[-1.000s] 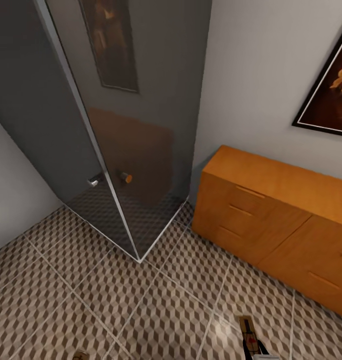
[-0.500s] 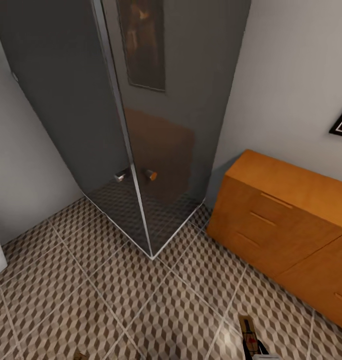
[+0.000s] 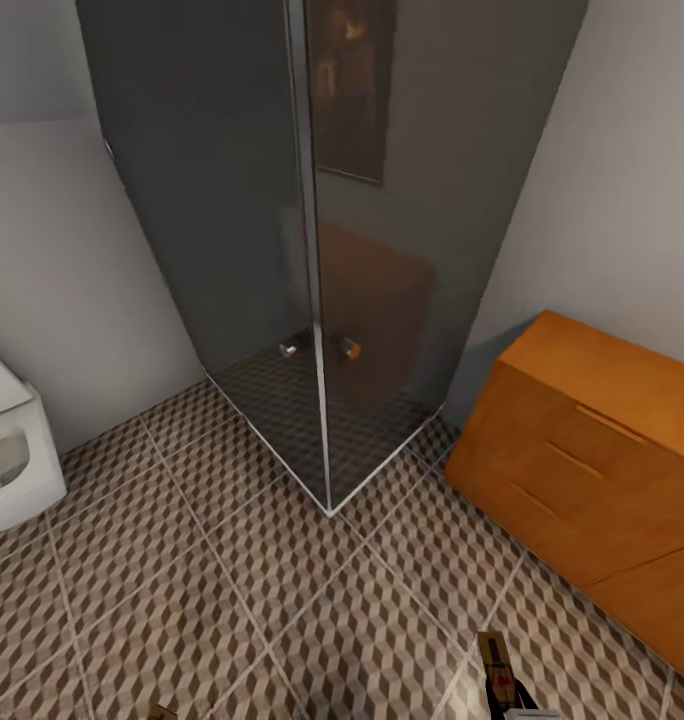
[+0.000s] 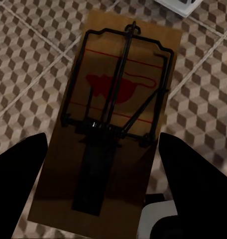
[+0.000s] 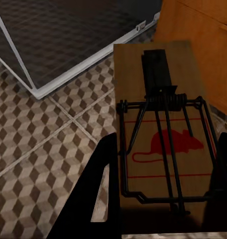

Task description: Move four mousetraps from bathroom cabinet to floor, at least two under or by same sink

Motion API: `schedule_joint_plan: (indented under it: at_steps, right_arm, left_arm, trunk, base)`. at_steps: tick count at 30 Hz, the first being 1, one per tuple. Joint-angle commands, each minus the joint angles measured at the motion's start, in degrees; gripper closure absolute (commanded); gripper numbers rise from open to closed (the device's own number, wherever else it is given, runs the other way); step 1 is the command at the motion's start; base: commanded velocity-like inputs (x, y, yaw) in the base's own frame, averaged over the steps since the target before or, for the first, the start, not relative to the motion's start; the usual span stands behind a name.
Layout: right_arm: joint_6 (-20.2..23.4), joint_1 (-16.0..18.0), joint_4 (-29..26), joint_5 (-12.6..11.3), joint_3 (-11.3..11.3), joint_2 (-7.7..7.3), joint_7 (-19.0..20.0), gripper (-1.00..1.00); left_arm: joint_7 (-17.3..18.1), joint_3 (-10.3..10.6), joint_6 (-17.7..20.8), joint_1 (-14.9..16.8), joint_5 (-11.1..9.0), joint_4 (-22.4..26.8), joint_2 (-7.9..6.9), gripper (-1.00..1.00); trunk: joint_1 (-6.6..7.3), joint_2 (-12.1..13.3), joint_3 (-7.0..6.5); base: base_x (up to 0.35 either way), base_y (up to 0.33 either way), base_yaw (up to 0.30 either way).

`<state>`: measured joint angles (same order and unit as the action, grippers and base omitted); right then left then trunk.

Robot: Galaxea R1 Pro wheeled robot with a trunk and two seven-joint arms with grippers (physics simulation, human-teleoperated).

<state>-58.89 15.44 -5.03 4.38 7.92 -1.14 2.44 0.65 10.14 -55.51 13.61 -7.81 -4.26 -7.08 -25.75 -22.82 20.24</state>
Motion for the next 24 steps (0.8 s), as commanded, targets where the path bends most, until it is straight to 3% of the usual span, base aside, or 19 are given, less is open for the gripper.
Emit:
schedule_joint_plan:
  at_steps: [1,24]
  right_arm:
    - [-0.2,0.0,0.0,0.4,0.5,0.00,0.3,1.00]
    - [-0.2,0.0,0.0,0.4,0.5,0.00,0.3,1.00]
  left_arm:
    - [0.1,0.5,-0.3,0.1,-0.5,-0.2,0.04,1.00]
    - [0.1,0.5,-0.3,0.1,-0.5,-0.2,0.05,1.00]
  trunk:
    - [-0.03,-0.1,0.09]
    - [-0.03,-0.1,0.09]
  base:
    - [0.000,0.000,0.267]
    - [0.000,0.000,0.267]
